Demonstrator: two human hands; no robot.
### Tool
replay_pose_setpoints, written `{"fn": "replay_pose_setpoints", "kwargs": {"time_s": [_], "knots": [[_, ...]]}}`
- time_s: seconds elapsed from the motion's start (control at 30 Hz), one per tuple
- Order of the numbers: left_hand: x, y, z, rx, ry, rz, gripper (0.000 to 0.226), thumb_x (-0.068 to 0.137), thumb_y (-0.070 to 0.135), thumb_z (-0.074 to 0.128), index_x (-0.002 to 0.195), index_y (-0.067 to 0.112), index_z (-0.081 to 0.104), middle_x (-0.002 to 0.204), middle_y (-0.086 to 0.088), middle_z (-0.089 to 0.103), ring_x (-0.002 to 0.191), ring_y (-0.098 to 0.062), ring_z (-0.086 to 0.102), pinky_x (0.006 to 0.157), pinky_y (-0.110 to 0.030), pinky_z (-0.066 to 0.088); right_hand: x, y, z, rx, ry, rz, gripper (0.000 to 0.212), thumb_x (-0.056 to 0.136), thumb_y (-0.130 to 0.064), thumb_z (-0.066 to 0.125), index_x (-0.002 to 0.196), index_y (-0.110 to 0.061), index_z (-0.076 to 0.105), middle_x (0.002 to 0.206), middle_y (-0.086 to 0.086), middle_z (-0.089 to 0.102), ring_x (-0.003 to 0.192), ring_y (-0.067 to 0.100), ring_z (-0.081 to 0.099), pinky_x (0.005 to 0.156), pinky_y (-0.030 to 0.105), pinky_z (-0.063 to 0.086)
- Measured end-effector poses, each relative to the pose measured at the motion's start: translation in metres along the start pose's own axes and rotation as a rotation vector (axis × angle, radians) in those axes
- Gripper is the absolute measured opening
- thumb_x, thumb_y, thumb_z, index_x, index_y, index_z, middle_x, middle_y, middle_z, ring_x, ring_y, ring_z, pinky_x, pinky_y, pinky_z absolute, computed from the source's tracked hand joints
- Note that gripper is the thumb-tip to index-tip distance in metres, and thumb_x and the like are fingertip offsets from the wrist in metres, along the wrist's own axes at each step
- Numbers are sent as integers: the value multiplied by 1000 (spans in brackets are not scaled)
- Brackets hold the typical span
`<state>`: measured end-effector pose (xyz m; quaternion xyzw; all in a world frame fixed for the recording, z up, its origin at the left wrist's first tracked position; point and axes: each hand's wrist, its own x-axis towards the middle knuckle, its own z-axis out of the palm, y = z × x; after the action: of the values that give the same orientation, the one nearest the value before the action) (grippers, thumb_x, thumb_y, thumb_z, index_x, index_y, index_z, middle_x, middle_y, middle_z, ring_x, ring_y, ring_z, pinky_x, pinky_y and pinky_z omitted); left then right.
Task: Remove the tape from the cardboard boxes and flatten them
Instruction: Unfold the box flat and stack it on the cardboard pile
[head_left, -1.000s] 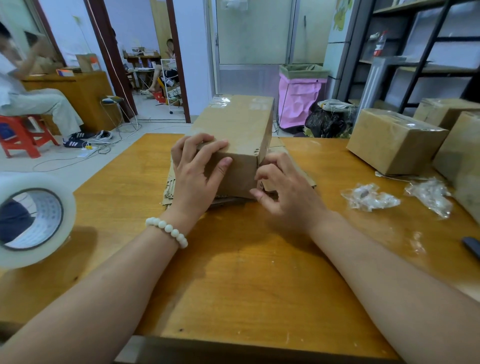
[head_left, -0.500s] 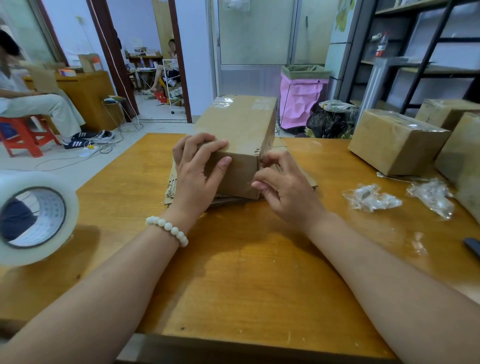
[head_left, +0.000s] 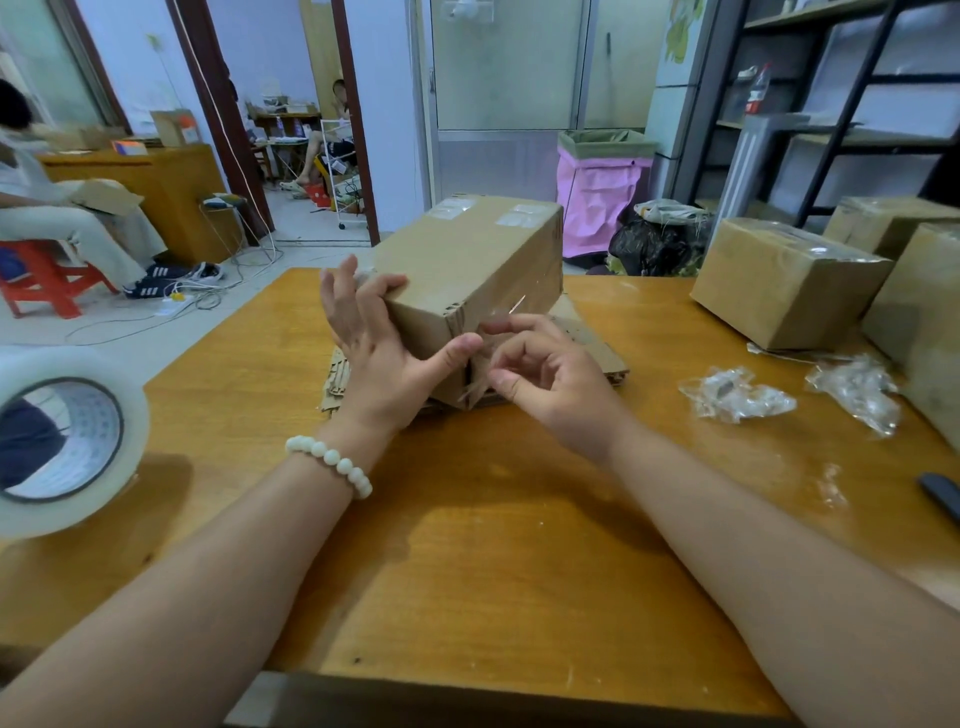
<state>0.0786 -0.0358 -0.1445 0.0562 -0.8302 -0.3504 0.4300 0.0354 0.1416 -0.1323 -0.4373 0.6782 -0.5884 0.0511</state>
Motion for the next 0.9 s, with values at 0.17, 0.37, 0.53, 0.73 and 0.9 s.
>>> {"fn": "replay_pose_setpoints", "kwargs": {"time_s": [0.17,0.37,0.53,0.73,0.9], "knots": [[2,-1,-1,-68,11,-73,84,62,69,61,122,14,39,156,-11,1,146,-31,-14,119,-46,0,1,-1,10,-61,107,50,13,86,-18,69,75,-19,62,113,-11,45,86,-5,57,78,12,47],[3,-6,-1,-118,21,-48,84,59,80,64,119,28,37,147,-1,7,145,-32,5,119,-48,17,1,6,15,-211,241,27,21,85,-16,70,73,-22,53,97,-2,46,78,8,56,72,12,48],[4,-5,-1,-92,52,-79,85,63,68,63,124,13,42,147,-11,16,142,-30,9,116,-40,15,0,16,19,-329,139,-133,19,87,2,60,100,-11,55,88,-1,55,80,20,60,71,35,55],[5,-11,1,-58,41,-25,78,64,70,63,123,29,34,148,-3,11,144,-33,3,118,-56,14,4,23,17,-343,175,-206,68,88,0,59,146,-24,32,81,-8,52,79,11,55,81,21,51],[3,-22,7,84,-88,118,101,60,91,52,136,33,19,155,-25,-8,142,-49,-16,115,-67,0,7,26,8,-334,160,-111,73,91,-5,60,143,-35,18,86,-8,57,95,14,57,88,6,37]]}}
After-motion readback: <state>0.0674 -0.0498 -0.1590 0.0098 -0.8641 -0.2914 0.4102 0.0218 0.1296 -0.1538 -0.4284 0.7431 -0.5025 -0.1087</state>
